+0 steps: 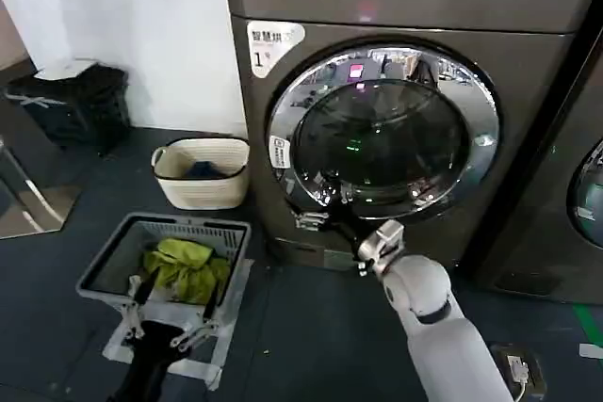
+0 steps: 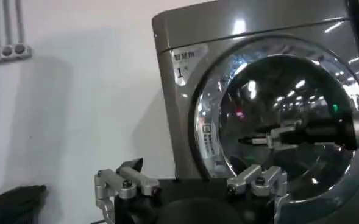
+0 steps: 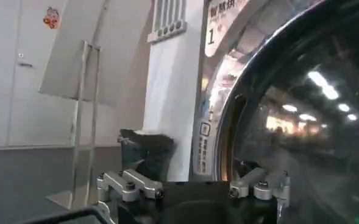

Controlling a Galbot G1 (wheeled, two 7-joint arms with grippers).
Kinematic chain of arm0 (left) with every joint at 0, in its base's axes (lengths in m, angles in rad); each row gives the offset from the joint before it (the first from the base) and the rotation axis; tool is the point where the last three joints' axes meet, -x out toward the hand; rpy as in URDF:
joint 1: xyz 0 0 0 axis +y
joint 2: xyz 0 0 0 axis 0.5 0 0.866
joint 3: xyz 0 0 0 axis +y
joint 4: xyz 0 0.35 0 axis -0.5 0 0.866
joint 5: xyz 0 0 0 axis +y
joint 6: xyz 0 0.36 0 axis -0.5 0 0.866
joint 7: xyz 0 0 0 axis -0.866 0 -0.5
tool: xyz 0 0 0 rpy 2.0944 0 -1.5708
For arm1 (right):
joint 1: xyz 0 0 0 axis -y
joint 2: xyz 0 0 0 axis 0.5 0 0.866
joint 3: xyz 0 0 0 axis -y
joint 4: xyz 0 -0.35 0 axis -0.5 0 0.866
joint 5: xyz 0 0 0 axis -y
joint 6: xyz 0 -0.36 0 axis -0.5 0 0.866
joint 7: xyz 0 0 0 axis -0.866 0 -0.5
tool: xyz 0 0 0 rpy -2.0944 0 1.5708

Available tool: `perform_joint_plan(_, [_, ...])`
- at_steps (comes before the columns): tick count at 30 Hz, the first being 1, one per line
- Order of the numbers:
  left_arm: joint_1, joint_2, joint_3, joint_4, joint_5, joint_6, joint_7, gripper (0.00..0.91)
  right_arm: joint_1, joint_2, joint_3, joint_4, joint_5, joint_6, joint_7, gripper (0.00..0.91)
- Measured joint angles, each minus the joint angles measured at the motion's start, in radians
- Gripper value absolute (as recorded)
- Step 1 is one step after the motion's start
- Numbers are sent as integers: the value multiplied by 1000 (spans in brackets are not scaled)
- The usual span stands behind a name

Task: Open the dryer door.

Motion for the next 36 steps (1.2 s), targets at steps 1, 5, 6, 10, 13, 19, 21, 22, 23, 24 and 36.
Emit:
perform_joint_plan(1, [0, 0, 0, 1, 0, 0, 0, 907, 5, 2, -1, -5, 0, 1, 3, 907])
perform_joint_plan(5, [-1, 0, 1, 1, 0, 0, 0, 907, 30, 9, -7, -37, -2, 4, 7, 907])
perform_joint_plan(6, [-1, 0, 2, 2, 0, 0, 1, 907, 37, 11, -9, -45, -3, 6, 9, 907])
perform_joint_plan(10, [0, -2, 3, 3, 0, 0, 2, 907, 69, 19, -19, -80, -12, 10, 9, 907])
perform_joint_plan(13, [2, -2, 3, 3, 0, -3, 6, 907, 91, 27, -30, -106, -22, 14, 9, 907])
perform_joint_plan(19, [10, -1, 2, 12, 2, -6, 10, 907, 133, 47, -49, -159, -33, 20, 9, 907])
perform_joint_plan(21, [10, -1, 3, 13, 4, -6, 10, 907, 143, 52, -54, -172, -36, 20, 8, 907])
perform_joint_plan(22, [10, -1, 3, 13, 4, -6, 10, 907, 148, 54, -56, -179, -38, 20, 9, 907])
perform_joint_plan(23, [10, -1, 4, 14, 5, -6, 10, 907, 153, 56, -57, -185, -38, 20, 8, 907])
perform_joint_plan(24, [10, -1, 4, 16, 7, -8, 10, 907, 158, 58, -59, -192, -39, 21, 8, 907])
perform_joint_plan(36, [9, -2, 3, 20, 8, -10, 9, 907, 196, 64, -74, -265, -43, 34, -50, 907])
